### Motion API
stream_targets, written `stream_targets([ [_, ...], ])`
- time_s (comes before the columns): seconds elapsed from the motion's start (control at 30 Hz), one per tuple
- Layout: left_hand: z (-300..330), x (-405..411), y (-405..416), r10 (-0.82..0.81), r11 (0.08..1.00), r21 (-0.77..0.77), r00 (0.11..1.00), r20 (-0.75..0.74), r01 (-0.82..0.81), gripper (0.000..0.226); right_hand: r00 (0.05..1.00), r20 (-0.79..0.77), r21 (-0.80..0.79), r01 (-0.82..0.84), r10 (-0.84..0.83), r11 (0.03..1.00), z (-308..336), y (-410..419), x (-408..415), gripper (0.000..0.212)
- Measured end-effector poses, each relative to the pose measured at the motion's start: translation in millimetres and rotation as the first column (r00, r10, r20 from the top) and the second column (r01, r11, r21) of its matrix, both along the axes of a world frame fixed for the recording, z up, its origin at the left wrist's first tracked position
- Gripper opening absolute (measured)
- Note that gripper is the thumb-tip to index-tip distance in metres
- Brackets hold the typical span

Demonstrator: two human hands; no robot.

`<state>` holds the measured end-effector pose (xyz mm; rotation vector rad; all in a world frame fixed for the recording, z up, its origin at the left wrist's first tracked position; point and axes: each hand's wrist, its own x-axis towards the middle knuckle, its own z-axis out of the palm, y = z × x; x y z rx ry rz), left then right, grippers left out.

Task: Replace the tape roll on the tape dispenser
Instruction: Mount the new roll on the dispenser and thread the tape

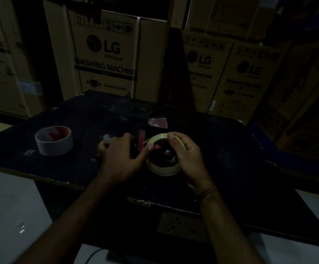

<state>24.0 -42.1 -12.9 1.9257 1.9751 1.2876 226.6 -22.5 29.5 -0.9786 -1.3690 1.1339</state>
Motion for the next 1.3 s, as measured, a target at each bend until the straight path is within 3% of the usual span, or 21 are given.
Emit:
stream_targets([
  [0.1, 0.9, 4.2, -0.3, 0.036, 0.999, 0.025, 0.998, -0.042, -0.035, 0.063, 0.977, 0.17, 0.118, 0.106, -0.126, 0.987, -0.7, -3.3, -0.3, 0.027],
  [0.2, 1.7, 4.6, -1.5, 0.031, 1.0, -0.002, 0.999, -0.02, -0.031, 0.065, 0.889, 0.33, 0.248, 0.243, -0.318, 0.938, -1.1, -6.2, -2.8, 0.032],
  [0.33, 7.6, 8.1, -8.4, 0.053, 0.998, -0.018, 0.997, -0.057, -0.055, 0.077, 0.866, 0.352, 0.218, 0.293, -0.355, 0.931, 3.2, -4.9, -1.6, 0.036],
  [0.47, 9.2, 10.3, -11.6, 0.058, 0.998, -0.031, 0.997, -0.056, -0.06, 0.074, 0.851, 0.412, 0.163, 0.282, -0.326, 0.945, 5.7, 2.3, -3.0, 0.045],
  [0.63, 5.7, 9.8, -12.1, 0.063, 0.998, -0.008, 0.998, 0.03, -0.063, 0.068, 0.949, 0.256, -0.029, 0.199, -0.185, 0.98, 1.4, 8.3, -4.0, 0.054],
  [0.8, 8.0, 10.9, -14.2, 0.075, 0.997, -0.027, 0.994, 0.08, -0.073, 0.069, 0.968, 0.25, -0.087, 0.054, -0.03, 0.995, -3.2, 3.7, 7.1, 0.057],
  [1.17, 23.8, 9.1, -15.2, 0.095, 0.992, -0.084, 0.995, 0.01, -0.093, 0.074, 0.96, 0.26, -0.073, 0.124, -0.101, 0.99, -7.9, 7.1, 7.3, 0.063],
  [1.3, 28.9, 8.2, -14.1, 0.086, 0.991, -0.106, 0.996, 0.031, -0.082, 0.074, 0.972, 0.199, -0.039, 0.135, -0.125, 0.99, -10.1, 9.5, 2.9, 0.051],
])
